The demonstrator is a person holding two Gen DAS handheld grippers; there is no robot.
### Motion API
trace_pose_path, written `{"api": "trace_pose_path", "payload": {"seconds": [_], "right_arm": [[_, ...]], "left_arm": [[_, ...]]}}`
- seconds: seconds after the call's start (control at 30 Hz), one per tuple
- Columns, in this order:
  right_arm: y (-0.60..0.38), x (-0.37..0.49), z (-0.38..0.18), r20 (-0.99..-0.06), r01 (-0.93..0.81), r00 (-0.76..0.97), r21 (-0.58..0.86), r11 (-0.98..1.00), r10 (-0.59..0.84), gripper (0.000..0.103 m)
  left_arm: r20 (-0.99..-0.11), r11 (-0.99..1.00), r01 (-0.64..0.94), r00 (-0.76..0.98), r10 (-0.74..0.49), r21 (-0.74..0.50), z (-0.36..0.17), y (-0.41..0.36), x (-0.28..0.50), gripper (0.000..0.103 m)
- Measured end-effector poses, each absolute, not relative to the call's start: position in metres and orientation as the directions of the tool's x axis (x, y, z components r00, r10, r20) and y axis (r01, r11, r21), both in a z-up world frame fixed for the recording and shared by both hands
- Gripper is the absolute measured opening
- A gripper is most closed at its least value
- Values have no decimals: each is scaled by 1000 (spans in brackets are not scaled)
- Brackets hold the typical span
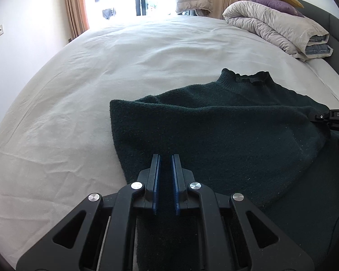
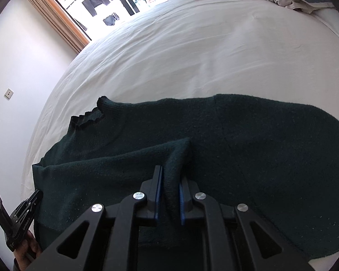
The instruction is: Fold small clothes
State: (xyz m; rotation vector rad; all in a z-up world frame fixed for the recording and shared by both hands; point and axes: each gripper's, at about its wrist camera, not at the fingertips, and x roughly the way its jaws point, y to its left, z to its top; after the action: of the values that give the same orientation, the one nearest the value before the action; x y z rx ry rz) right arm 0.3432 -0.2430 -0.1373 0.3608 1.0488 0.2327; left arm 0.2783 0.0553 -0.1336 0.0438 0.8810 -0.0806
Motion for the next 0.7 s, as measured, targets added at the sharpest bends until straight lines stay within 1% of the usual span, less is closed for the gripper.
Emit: {"api": "trace_pose_path", "payload": {"seconds": [0.07, 0.1, 0.17, 0.2, 0.23, 0.3, 0.37, 0.4, 0.43, 0.5, 0.53, 0.57, 0.63, 0.67, 0.7], "right_arm": [[-250, 341, -134, -799, 0, 485, 408, 913, 357, 18], [-255, 339, -130, -805, 32, 491, 400, 916, 334, 19], [-261, 329, -117, -805, 89, 528, 369, 925, 270, 33], [-260, 322, -109, -793, 93, 555, 359, 929, 251, 33], [-256, 316, -101, -774, 74, 575, 374, 925, 267, 33], [-243, 307, -91, -732, 5, 589, 428, 904, 343, 33], [-223, 303, -90, -705, -76, 568, 469, 880, 425, 33], [-213, 303, -94, -701, -114, 544, 483, 868, 461, 34], [-203, 305, -101, -713, -133, 521, 476, 869, 470, 37], [-195, 310, -121, -756, -126, 476, 447, 886, 449, 40], [-201, 312, -130, -753, -123, 477, 455, 882, 454, 39], [-209, 312, -134, -730, -134, 495, 471, 872, 470, 29], [-234, 311, -137, -715, -87, 518, 503, 860, 470, 16], [-250, 310, -137, -713, -53, 527, 516, 855, 462, 11], [-265, 306, -134, -717, -19, 544, 508, 861, 435, 11]], "left_arm": [[-776, 995, 97, 629, -54, 9, -134, 55, 280, 9], [-777, 995, 97, 627, -54, 9, -135, 55, 281, 9], [-775, 995, 95, 630, -54, 8, -137, 54, 281, 10], [-774, 996, 94, 632, -52, 10, -138, 53, 281, 10], [-772, 996, 91, 634, -49, 11, -139, 52, 282, 10], [-770, 996, 87, 637, -44, 15, -139, 52, 283, 9], [-770, 996, 88, 637, -44, 16, -140, 51, 283, 10], [-770, 996, 88, 636, -49, 9, -140, 52, 283, 10], [-770, 996, 87, 635, -59, -4, -140, 54, 284, 10], [-771, 995, 85, 631, -88, -44, -141, 60, 285, 10], [-770, 994, 85, 629, -104, -64, -141, 63, 285, 10], [-769, 993, 84, 628, -115, -79, -141, 65, 286, 10], [-769, 992, 84, 627, -124, -91, -142, 66, 287, 10], [-769, 993, 84, 628, -120, -86, -142, 67, 287, 10], [-769, 993, 84, 629, -117, -82, -142, 67, 288, 10]]}}
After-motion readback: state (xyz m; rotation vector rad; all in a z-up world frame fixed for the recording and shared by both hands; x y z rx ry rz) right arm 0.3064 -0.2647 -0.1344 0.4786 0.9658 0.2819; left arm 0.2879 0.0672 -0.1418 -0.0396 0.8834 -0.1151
